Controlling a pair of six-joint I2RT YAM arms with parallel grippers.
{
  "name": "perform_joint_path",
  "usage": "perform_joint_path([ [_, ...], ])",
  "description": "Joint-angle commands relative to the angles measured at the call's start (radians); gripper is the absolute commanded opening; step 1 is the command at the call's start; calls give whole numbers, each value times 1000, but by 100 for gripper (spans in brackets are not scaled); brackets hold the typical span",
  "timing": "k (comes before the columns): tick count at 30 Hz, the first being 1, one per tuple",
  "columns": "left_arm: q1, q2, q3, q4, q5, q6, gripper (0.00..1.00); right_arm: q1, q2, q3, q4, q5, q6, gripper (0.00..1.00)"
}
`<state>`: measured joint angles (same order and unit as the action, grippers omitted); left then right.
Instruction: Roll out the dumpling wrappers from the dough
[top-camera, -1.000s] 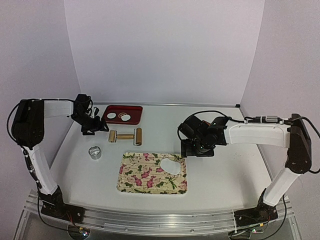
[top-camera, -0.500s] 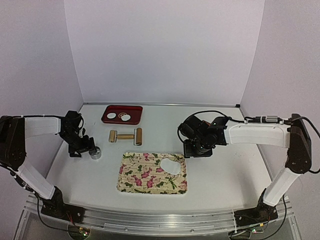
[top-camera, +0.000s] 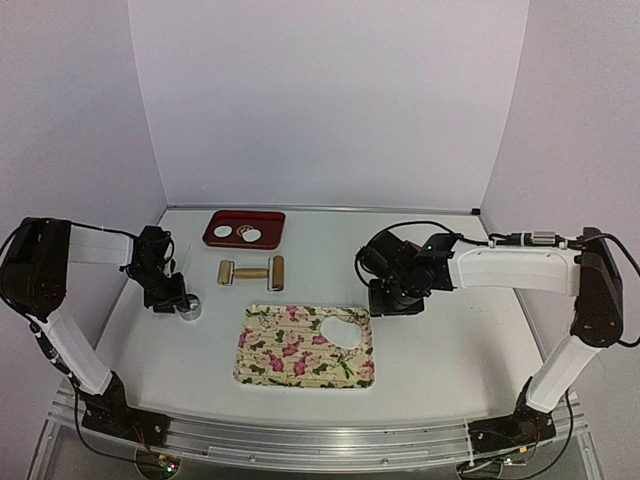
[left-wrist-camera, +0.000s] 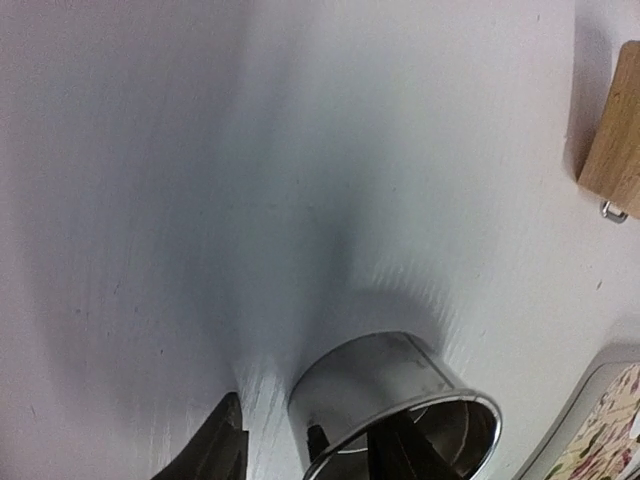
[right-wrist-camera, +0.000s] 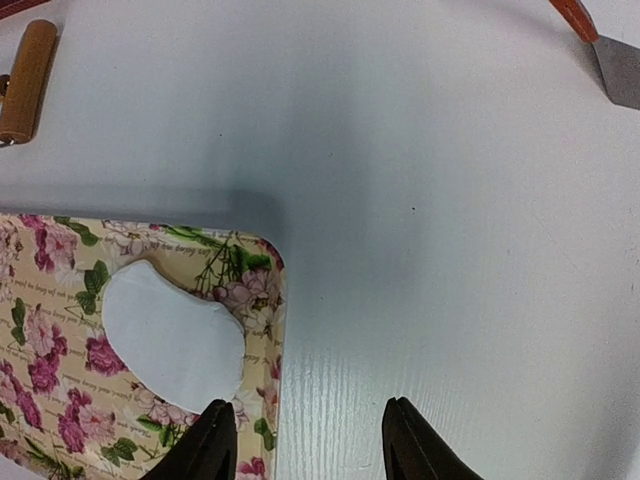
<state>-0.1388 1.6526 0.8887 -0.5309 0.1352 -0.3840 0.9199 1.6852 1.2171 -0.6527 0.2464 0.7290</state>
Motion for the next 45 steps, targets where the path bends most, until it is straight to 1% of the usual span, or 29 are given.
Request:
perform_joint_path([
  [1, 6, 23, 46, 68, -11, 29, 29, 5, -9, 38, -12, 8, -16, 53],
  [2, 6, 22, 48, 72, -9, 33, 25, 5, -8, 41, -11, 7, -21, 53],
  [5, 6, 19, 48, 74, 13, 50, 6, 4, 2, 60, -7, -9, -46, 54],
  [6, 5, 14, 47, 71, 21, 55, 2, 6, 6, 66, -4, -15, -58, 54],
  [7, 4, 3, 44, 65, 35, 57, 0, 7, 14, 77, -1, -25, -64, 54],
  [9, 0, -36, 35, 46, 54, 51, 0, 16, 27, 102, 5, -41, -86, 54],
  [12, -35, -132, 26, -5, 57, 9, 0, 37, 53, 153, 9, -74, -100, 55],
  [15, -120, -223, 31, -52, 51, -65, 0, 46, 102, 214, 10, -150, -75, 56],
  [18, -235, -253, 45, -81, 55, -153, 0, 56, 170, 292, 13, -243, -44, 54],
  [22, -382, -204, 64, -82, 67, -244, 0, 77, 260, 412, 16, -368, -11, 52],
  [25, -481, -140, 101, -68, 66, -268, 0, 92, 307, 475, 15, -426, -10, 51],
  [28, -554, -49, 170, -72, 63, -269, 0, 100, 335, 489, 15, -439, 8, 50],
  [30, -598, -3, 215, -64, 66, -273, 0, 101, 350, 490, 15, -442, 13, 45],
  [31, -618, 20, 227, -55, 77, -276, 0, 102, 357, 488, 15, -444, 15, 43],
  [34, -667, 81, 262, -26, 109, -292, 0, 102, 373, 485, 14, -447, 26, 41],
  [40, -755, 167, 341, -34, 87, -305, 1, 101, 380, 462, 10, -429, 47, 40],
  [42, -769, 177, 353, -32, 85, -311, 1, 102, 383, 457, 8, -418, 50, 37],
  [45, -778, 175, 362, -29, 80, -325, 1, 101, 395, 447, -7, -392, 57, 30],
])
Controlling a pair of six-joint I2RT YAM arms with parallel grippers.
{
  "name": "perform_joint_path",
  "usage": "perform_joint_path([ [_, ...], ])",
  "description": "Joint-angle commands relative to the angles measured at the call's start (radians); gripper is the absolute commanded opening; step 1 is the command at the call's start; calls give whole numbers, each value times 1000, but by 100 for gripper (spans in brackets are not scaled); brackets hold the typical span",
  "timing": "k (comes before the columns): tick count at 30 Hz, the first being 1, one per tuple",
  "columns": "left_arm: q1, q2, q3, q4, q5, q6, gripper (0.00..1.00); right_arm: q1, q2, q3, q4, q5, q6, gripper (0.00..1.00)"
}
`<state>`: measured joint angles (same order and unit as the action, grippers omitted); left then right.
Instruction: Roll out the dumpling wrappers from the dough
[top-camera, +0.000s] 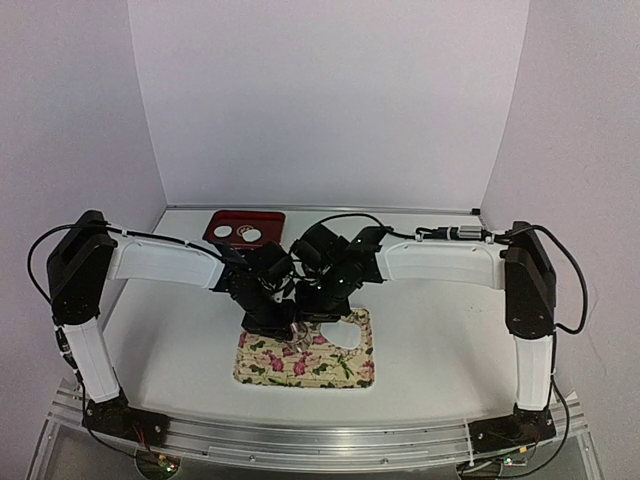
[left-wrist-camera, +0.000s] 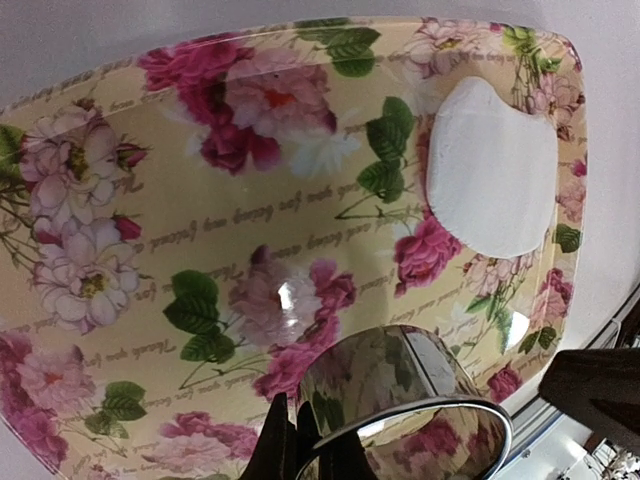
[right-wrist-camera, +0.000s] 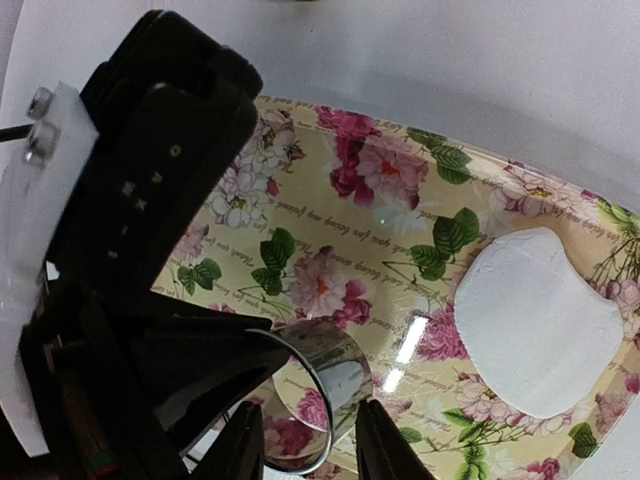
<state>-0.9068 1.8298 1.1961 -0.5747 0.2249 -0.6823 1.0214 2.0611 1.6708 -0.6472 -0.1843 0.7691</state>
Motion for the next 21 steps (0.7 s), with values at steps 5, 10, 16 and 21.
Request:
perform_joint_path([
  [5, -15, -27, 48, 25, -26, -56, 2, 0, 35, -8, -39, 58, 16, 25],
  [10, -15, -38, 42, 30, -38, -70, 3, 0, 37, -18, -48, 63, 18, 21],
  [16, -15, -67, 32, 46, -60, -82, 3, 0, 38, -29, -63, 78, 26, 19],
  [21, -15, -80, 33, 62, -72, -91, 4, -1, 57, -19, -68, 61, 22, 24],
])
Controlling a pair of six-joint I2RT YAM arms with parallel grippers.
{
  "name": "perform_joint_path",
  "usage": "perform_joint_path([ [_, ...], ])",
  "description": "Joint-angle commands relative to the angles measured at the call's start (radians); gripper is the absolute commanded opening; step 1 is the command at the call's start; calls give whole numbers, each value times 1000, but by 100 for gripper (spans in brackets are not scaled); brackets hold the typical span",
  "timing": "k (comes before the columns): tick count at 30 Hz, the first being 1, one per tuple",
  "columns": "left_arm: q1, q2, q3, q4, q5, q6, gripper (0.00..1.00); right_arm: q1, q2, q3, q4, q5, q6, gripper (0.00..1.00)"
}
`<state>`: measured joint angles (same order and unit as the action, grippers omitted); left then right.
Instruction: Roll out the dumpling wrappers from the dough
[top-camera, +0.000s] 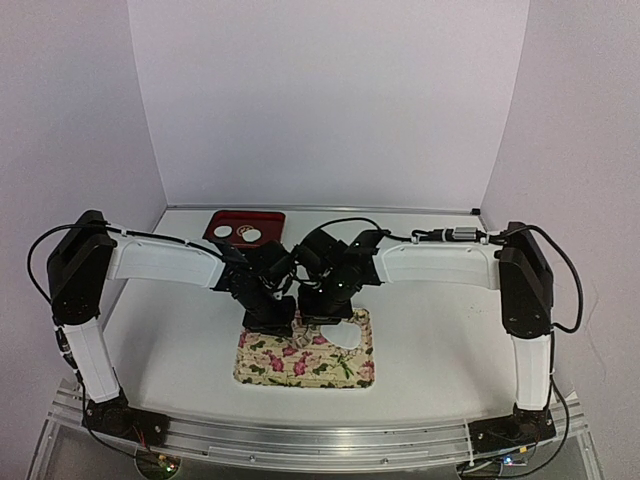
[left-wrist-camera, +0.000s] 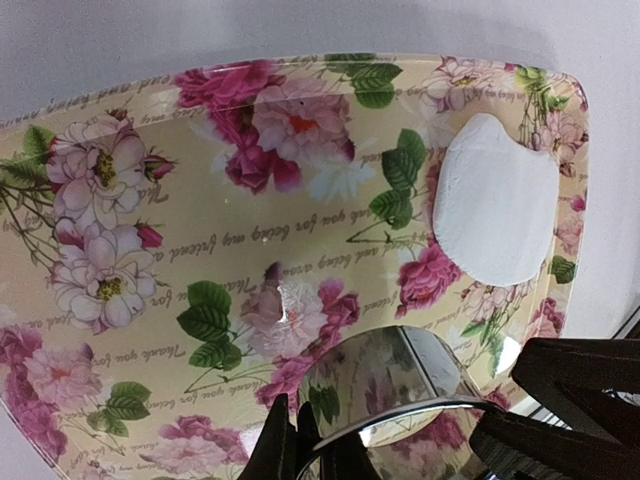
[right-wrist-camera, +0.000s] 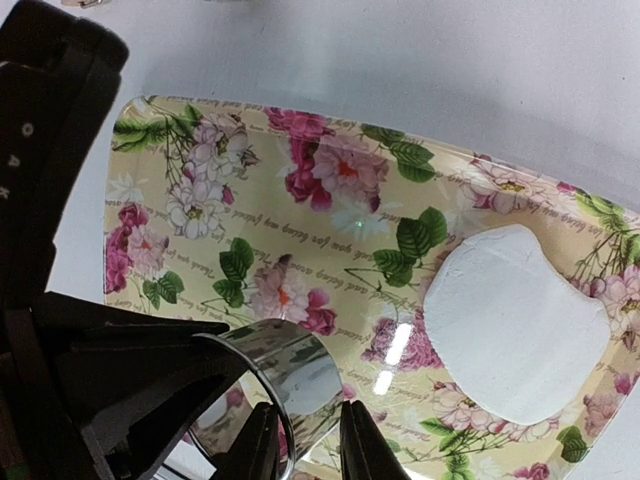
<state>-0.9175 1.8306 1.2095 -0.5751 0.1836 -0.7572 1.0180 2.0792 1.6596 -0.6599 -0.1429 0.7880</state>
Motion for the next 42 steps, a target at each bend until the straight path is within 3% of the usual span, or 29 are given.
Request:
perform_joint_path([
  [1, -4, -82, 19, 66, -33, -17, 4, 3, 44, -4, -56, 15, 2, 24],
  [7, -4, -88, 14, 113, -20, -27, 4, 5, 68, 7, -55, -5, -3, 21],
  [15, -5, -148, -70, 208, -15, -63, 5, 4, 79, 9, -62, 37, 22, 1],
  [20, -4, -168, -116, 243, -2, -75, 9, 3, 95, 8, -74, 72, 28, 0],
  [29, -4, -231, -183, 265, 40, -79, 32, 3, -26, -65, -57, 256, 29, 0],
  [37, 0, -382, -216, 182, -17, -72, 60, 3, -171, -117, -29, 276, 8, 0],
  [42, 4, -370, -213, 213, 17, -74, 72, 1, -236, -171, -29, 286, 5, 0],
])
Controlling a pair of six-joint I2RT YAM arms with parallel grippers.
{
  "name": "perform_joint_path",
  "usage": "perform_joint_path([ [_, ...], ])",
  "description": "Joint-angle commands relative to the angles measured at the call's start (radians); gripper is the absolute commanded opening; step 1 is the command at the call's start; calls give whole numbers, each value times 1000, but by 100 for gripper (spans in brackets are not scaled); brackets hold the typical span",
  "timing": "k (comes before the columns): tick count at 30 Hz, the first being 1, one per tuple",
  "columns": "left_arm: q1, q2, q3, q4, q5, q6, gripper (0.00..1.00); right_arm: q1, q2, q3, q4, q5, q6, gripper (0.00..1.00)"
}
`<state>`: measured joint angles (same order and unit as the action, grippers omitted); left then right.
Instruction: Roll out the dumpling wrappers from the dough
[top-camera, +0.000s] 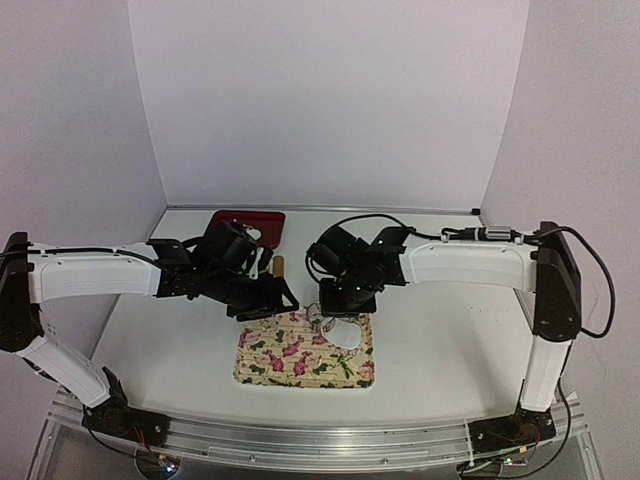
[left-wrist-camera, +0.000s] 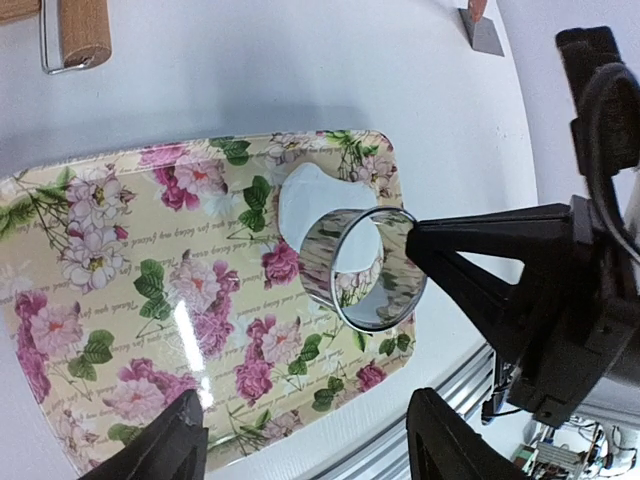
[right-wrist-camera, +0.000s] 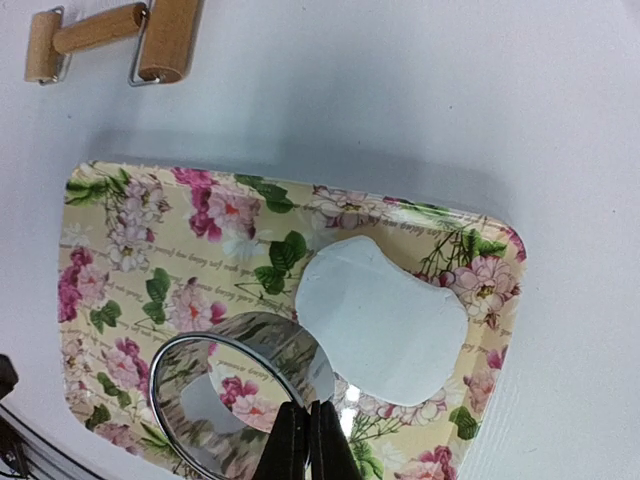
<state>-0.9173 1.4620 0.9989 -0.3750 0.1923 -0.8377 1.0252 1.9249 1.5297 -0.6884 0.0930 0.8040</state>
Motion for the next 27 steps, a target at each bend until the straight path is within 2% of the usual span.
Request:
perform_joint_path([
  [1, 4, 15, 0, 27, 21, 7, 73, -9, -88, -56, 0, 57, -10, 0],
  [7, 3, 144, 64, 109, 91, 19, 74, -57, -114, -137, 20, 34, -1, 0],
  [13, 3, 256, 140, 169, 137, 32, 66, -67, -122, -214, 122, -4, -1, 0],
  [27, 3, 364, 197, 210, 159, 45, 56, -69, -93, -263, 218, 16, 1, 0],
])
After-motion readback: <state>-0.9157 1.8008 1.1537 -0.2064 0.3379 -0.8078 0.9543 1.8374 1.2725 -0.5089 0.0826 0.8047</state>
